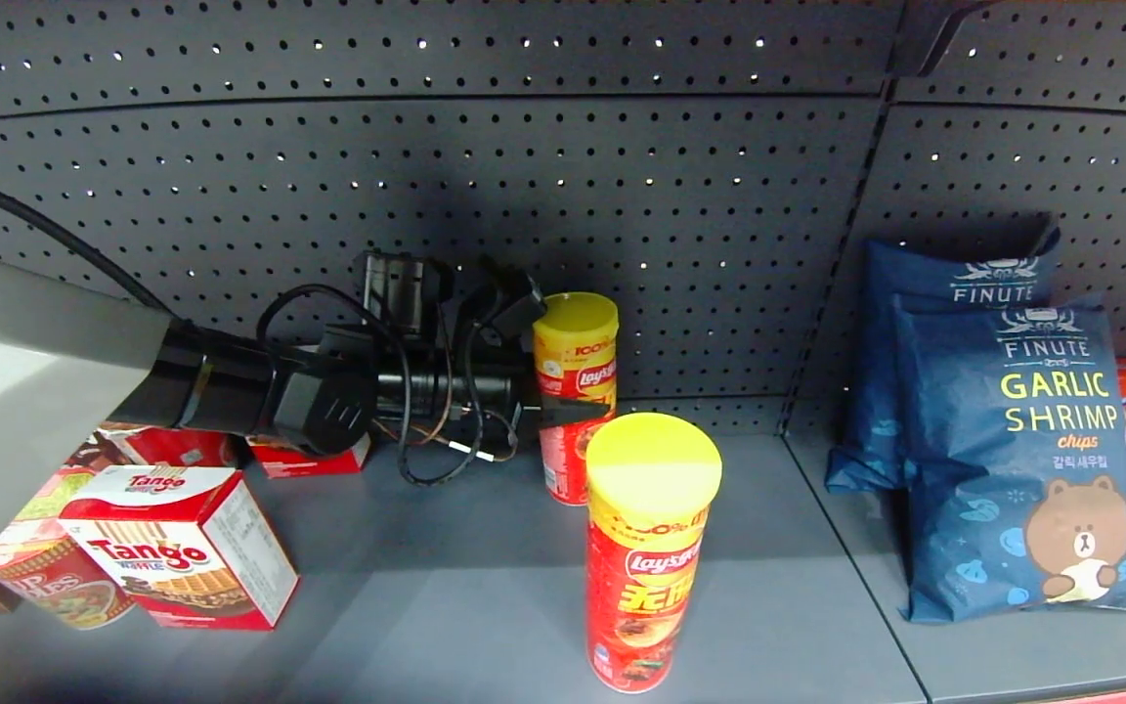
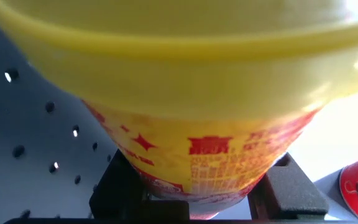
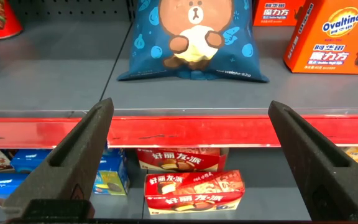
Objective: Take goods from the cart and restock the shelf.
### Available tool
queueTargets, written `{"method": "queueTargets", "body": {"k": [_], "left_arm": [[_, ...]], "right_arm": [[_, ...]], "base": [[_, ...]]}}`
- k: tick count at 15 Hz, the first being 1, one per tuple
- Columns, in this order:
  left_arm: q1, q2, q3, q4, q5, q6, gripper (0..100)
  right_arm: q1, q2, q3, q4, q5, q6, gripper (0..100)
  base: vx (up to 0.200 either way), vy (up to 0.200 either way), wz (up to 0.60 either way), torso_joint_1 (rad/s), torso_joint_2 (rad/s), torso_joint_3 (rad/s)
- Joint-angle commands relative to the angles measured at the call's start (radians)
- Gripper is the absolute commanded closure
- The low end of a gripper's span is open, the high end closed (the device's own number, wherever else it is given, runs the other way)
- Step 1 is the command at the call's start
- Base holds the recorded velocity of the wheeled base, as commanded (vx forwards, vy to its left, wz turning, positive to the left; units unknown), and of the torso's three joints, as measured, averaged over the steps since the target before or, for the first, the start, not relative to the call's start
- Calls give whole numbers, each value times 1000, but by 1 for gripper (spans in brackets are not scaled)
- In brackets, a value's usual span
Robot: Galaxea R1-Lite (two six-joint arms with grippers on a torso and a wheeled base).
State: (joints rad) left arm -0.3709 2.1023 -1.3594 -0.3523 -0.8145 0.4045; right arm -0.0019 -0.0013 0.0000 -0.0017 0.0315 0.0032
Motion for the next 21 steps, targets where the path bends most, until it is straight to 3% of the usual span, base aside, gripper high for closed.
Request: {"method": "queueTargets", "body": {"k": [1, 4, 5, 10, 12, 17, 21], "left_arm": [[3, -1, 2, 3, 0, 1, 100], [3, 1, 8, 4, 6, 1, 100], [0, 1, 9, 4, 17, 1, 0], [6, -31, 23, 6, 28, -3, 0], [38, -76, 54, 6, 29, -3, 0], [119, -266, 258, 4, 31, -3, 0], [150, -423, 350, 4, 46, -12, 0]], "right_arm": [[0, 1, 0, -1, 1, 0, 0], [0, 1, 0, 0, 1, 0, 0], [0, 1, 0, 0, 2, 0, 0], [0, 1, 0, 0, 1, 0, 0], [0, 1, 0, -1, 1, 0, 0], [0, 1, 0, -1, 1, 0, 0], [0, 1, 0, 0, 1, 0, 0]], "base": [[0, 0, 0, 0, 0, 0], [0, 0, 0, 0, 0, 0], [0, 0, 0, 0, 0, 0], [0, 0, 0, 0, 0, 0], [0, 0, 0, 0, 0, 0], [0, 0, 0, 0, 0, 0], [0, 0, 0, 0, 0, 0]]}}
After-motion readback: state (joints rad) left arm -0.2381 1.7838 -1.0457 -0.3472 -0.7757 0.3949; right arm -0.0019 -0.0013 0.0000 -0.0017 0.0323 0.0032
